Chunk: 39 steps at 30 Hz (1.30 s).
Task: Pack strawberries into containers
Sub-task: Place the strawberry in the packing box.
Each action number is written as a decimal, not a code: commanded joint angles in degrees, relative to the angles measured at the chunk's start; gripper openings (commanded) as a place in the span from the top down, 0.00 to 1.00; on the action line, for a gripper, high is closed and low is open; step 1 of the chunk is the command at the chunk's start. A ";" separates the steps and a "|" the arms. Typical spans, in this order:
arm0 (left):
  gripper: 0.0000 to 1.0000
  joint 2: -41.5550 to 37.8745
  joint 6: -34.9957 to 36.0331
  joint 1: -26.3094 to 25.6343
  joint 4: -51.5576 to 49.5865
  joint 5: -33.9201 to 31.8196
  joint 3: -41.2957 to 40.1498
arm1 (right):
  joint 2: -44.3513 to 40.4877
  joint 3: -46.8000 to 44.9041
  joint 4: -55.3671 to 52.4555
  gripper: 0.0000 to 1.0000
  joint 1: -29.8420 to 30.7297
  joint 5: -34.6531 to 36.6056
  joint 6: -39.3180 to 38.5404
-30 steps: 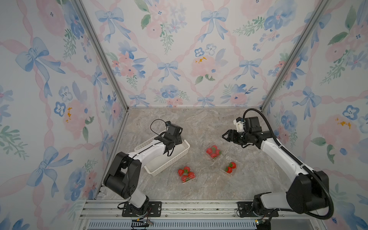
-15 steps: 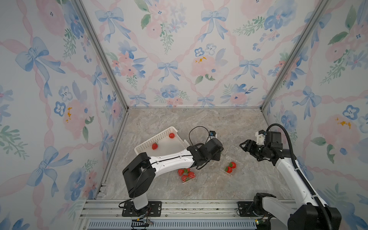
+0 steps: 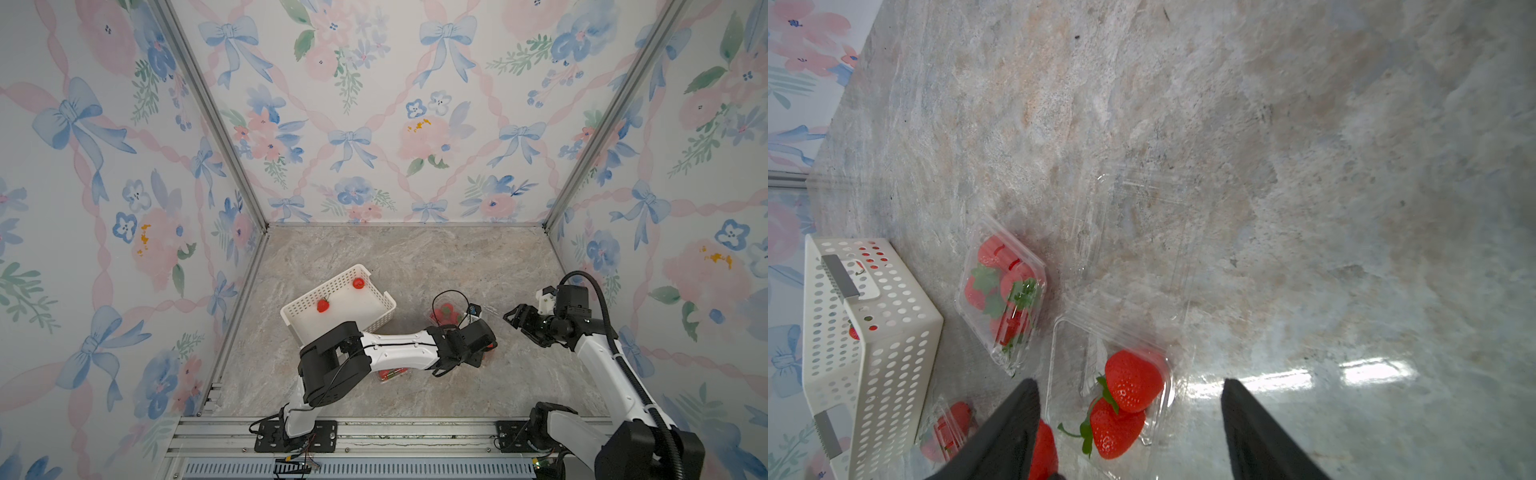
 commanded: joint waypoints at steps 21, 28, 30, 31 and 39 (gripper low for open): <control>0.48 6.57 1.78 2.25 -0.99 0.15 5.77 | -0.39 0.01 -0.11 0.28 -0.37 -4.36 -1.47; 0.48 3.97 1.99 2.32 -0.99 -1.52 4.87 | -0.72 0.66 0.90 0.28 2.24 -6.90 -1.69; 0.47 2.02 2.30 2.24 -1.00 -2.96 4.09 | -0.66 1.59 1.01 0.28 4.65 -6.54 -1.63; 0.46 0.93 2.39 2.31 -0.99 -3.68 3.63 | -0.58 2.19 1.14 0.28 6.10 -6.20 -1.47; 0.44 -12.08 1.59 7.47 -0.99 -8.60 -6.67 | 2.71 7.91 3.09 0.28 19.39 -1.25 0.96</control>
